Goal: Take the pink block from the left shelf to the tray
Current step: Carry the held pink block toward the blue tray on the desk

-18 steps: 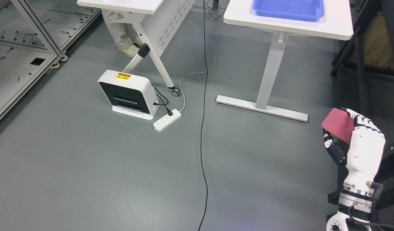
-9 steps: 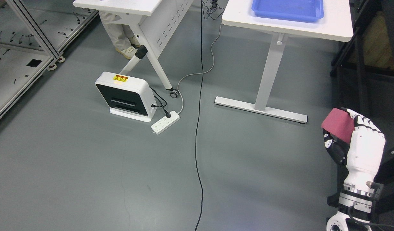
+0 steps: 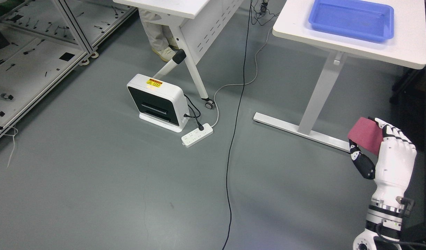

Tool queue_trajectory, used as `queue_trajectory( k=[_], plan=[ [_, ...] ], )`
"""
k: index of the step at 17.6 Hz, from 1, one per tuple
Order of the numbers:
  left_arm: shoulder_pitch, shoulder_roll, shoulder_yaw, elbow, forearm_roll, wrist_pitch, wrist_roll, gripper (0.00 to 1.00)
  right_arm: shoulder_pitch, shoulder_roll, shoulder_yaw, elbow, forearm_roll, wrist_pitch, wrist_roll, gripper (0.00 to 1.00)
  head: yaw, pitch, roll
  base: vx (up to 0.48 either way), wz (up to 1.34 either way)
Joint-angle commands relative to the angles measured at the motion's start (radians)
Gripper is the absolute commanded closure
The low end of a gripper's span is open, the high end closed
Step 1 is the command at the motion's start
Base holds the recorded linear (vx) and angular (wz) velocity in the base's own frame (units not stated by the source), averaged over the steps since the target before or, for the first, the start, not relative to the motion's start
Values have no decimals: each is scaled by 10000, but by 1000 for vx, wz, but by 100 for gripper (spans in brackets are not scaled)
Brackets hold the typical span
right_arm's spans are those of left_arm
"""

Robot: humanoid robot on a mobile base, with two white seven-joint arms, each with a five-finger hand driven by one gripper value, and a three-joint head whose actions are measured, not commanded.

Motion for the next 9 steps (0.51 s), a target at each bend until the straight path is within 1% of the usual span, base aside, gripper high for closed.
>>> queue_trajectory(
  k=[1, 4, 9],
  plan=[
    [0, 175, 0, -175, 77, 8, 3, 0, 3, -245, 215, 0, 0, 4, 9, 98, 0, 0, 0, 193, 291],
    [0, 175, 0, -175, 77, 8, 3, 0, 3, -245, 215, 0, 0, 4, 9, 98, 0, 0, 0, 194, 143],
    [0, 175, 0, -175, 77, 8, 3, 0, 3, -245, 200, 0, 0, 4, 9, 98, 0, 0, 0, 238, -113]
  ],
)
